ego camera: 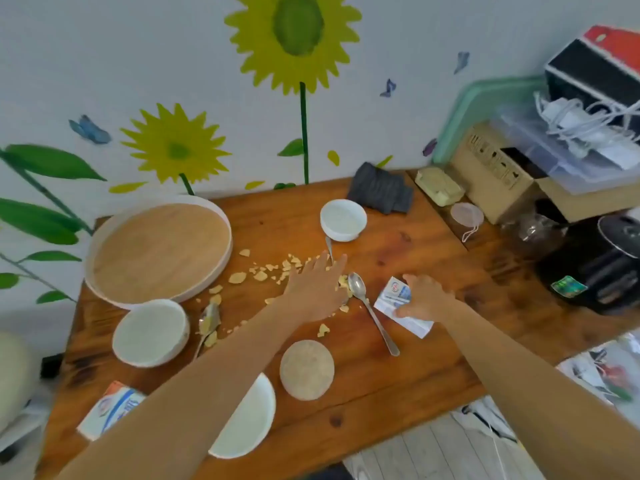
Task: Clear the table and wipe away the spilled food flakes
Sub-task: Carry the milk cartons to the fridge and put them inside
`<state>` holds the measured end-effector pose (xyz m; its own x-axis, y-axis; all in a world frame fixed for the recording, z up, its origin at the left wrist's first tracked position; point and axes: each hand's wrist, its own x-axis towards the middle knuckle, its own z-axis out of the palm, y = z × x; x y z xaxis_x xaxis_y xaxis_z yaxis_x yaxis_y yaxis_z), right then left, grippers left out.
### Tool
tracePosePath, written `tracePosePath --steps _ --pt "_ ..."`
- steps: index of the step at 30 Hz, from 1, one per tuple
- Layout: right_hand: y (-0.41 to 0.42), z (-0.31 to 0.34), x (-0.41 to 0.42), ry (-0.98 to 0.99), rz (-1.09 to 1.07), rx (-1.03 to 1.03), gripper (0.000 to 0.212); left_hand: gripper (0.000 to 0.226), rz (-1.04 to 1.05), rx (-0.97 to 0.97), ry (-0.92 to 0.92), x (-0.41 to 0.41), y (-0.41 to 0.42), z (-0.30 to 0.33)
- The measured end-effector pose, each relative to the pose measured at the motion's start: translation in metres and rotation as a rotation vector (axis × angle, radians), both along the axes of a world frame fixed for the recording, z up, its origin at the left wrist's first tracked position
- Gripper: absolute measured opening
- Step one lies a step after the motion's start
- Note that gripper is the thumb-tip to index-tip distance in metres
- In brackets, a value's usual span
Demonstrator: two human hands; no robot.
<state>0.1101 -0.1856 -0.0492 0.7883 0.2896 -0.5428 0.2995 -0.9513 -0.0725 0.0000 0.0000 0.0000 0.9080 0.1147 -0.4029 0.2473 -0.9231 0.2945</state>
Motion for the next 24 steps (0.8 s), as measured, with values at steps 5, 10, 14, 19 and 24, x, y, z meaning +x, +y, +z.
tracePosePath --steps 5,10,14,19,24 --pt "0.000 -0.028 0.008 0.026 -0.060 0.130 0.102 0.062 0.058 -0.136 0.031 0.021 -0.005 -0.023" --pt "0.003 -0.038 0.015 -0.128 0.021 0.077 0.076 0.055 0.296 -0.317 -0.106 0.031 -0.003 -0.026" --pt "0.020 -0.015 0.025 0.000 -0.311 0.384 0.067 0.051 0.312 -0.294 -0.121 0.034 0.009 -0.018" --pt "0.093 0.046 0.022 0.269 -0.299 0.854 0.057 0.045 0.558 -0.484 -0.236 0.032 0.044 0.005" --pt "0.194 0.111 -0.036 0.591 -0.091 1.137 0.013 0.037 0.892 -0.840 -0.622 -0.015 0.098 0.039"
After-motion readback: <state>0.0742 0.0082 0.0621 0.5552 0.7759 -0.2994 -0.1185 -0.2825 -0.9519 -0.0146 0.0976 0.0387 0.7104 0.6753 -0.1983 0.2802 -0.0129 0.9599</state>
